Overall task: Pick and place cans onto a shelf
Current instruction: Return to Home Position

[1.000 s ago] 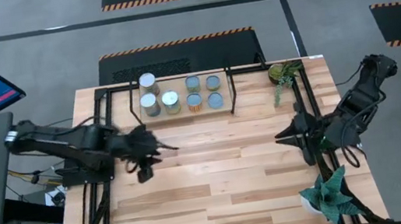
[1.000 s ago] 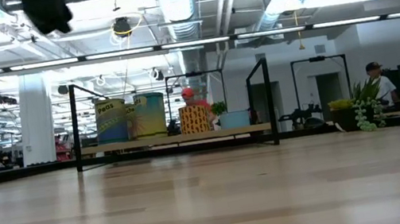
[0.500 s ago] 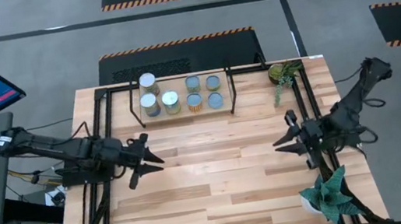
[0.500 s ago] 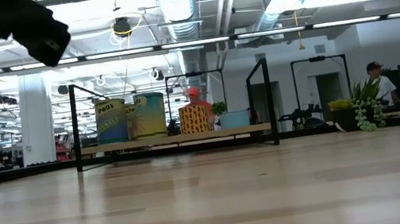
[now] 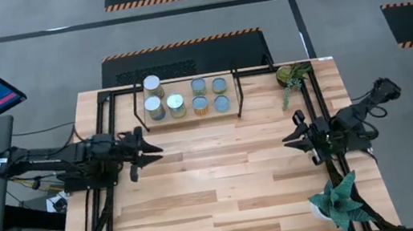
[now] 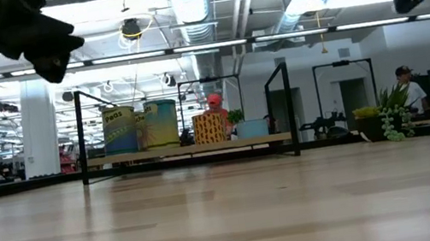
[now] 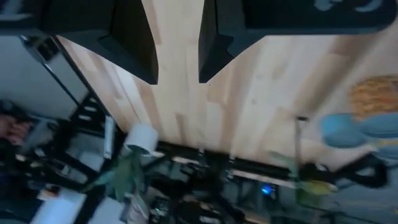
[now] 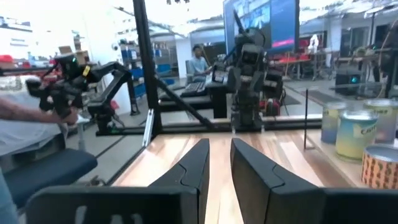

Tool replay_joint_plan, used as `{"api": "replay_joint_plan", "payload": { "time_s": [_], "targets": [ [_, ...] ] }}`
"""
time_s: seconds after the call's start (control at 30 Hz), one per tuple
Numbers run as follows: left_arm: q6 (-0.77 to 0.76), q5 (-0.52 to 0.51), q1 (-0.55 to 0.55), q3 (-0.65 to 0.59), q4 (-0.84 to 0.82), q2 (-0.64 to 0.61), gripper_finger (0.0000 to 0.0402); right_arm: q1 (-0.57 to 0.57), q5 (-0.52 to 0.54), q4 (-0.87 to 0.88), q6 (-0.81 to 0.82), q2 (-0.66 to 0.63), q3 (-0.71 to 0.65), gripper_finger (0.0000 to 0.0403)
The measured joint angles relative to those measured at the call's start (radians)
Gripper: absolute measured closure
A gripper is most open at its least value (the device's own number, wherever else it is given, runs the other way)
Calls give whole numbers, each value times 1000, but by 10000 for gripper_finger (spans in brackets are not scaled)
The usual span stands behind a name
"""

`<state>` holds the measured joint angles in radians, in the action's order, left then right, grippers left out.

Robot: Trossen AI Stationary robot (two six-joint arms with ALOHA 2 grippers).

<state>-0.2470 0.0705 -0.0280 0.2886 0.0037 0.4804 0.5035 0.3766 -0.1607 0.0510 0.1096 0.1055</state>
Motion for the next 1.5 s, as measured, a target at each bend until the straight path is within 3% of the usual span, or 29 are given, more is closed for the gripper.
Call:
{"api": "replay_joint_plan", "payload": {
  "time_s": [0.13,0.33,0.53,0.73,0.93,1.07,1.33,1.5],
  "targets": [
    [-11,-52,0,-37,-9,-112,299,-22,-31,134,9,-109,0,310],
    [-86,-123,-3,-135,12,-231,299,-57,-34,223,54,-109,16,310],
    [-60,-147,-28,-157,17,-316,299,-89,-38,237,58,-108,15,310],
    [-16,-140,-62,-183,21,-354,299,-112,-38,266,52,-107,15,310],
    [-12,-52,-71,-270,119,-411,299,-121,-38,275,53,-107,15,310],
    [-26,-23,-71,-277,89,-442,299,-121,-38,274,53,-107,15,310],
    [27,-102,-70,-278,63,-464,299,-120,-38,273,49,-107,15,310],
    [-12,-74,-70,-279,59,-464,299,-120,-19,273,46,-107,15,310]
  ]
}}
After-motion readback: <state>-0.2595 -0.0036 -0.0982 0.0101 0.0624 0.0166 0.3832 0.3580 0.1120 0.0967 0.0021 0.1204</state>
